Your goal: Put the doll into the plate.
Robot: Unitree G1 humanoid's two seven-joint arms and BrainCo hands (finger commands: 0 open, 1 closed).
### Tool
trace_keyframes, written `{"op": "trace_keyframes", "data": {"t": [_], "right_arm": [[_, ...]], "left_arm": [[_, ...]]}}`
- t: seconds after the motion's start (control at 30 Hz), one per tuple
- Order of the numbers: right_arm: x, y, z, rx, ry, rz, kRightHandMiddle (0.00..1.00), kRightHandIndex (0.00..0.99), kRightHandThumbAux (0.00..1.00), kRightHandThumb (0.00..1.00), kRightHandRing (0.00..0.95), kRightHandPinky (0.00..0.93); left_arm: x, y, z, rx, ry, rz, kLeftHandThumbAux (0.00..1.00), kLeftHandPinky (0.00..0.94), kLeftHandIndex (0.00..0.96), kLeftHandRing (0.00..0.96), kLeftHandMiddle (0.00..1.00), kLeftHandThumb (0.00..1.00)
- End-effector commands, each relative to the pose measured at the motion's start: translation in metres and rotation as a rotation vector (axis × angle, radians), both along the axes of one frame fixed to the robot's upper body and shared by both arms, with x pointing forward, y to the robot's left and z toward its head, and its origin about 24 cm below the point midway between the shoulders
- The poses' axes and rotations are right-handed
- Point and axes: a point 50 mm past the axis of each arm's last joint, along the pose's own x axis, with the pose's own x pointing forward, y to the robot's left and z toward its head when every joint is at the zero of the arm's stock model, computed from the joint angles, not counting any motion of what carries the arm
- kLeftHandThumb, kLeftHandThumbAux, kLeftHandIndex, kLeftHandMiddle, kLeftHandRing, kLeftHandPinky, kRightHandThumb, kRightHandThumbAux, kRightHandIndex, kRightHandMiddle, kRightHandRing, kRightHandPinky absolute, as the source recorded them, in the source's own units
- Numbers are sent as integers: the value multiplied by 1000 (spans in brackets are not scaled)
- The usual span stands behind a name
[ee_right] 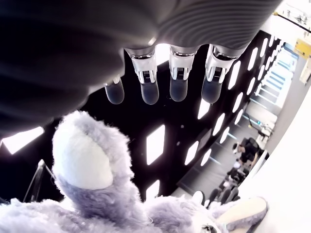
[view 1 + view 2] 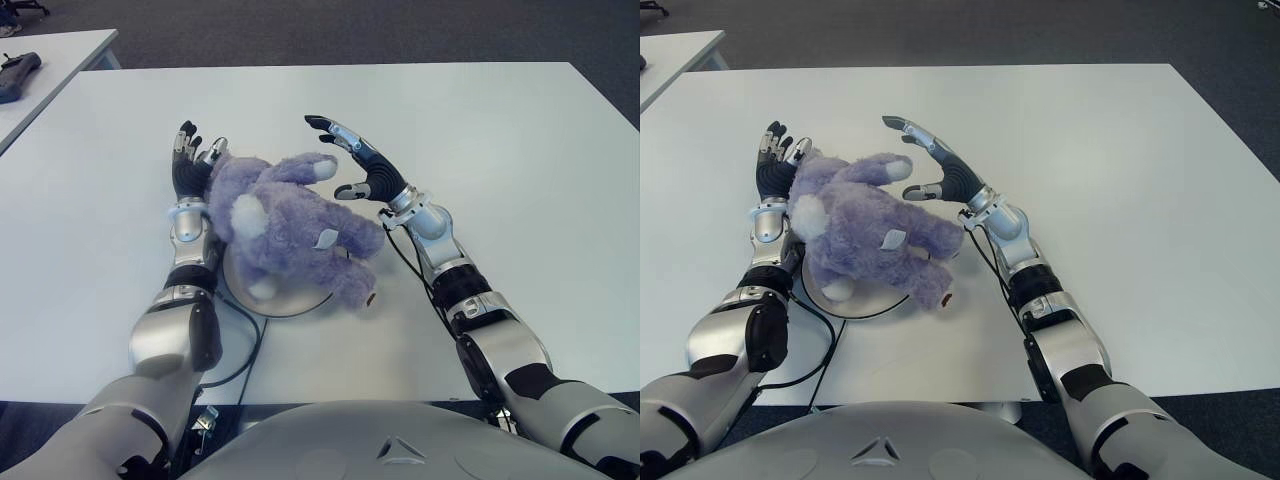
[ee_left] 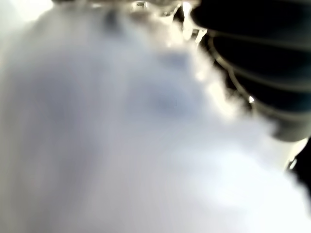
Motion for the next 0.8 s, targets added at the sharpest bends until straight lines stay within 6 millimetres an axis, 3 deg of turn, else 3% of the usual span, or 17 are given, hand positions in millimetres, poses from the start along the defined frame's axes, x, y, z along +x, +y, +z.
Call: {"op": "trace_keyframes", "data": {"t": [0.03, 0.27, 0.47, 0.8], "right_arm": [[5, -2, 3, 57, 39, 21, 6, 0, 373, 0, 0, 0], [10, -6, 4, 90, 120, 40, 0, 0, 376, 0, 0, 0], [32, -6, 11, 88, 207, 27, 0, 0, 388, 0, 0, 0], [44, -5, 2, 115, 359, -5, 0, 0, 423, 0, 0, 0]], "left_arm": [[-112, -39, -127, -233, 464, 27, 637, 76, 12, 57, 63, 0], [-111, -38, -127, -229, 465, 28, 640, 81, 9, 56, 60, 0], [-111, -39, -127, -231, 462, 29, 640, 86, 10, 62, 66, 0], [-110, -39, -126, -214, 463, 27, 630, 80, 7, 59, 65, 0]]}}
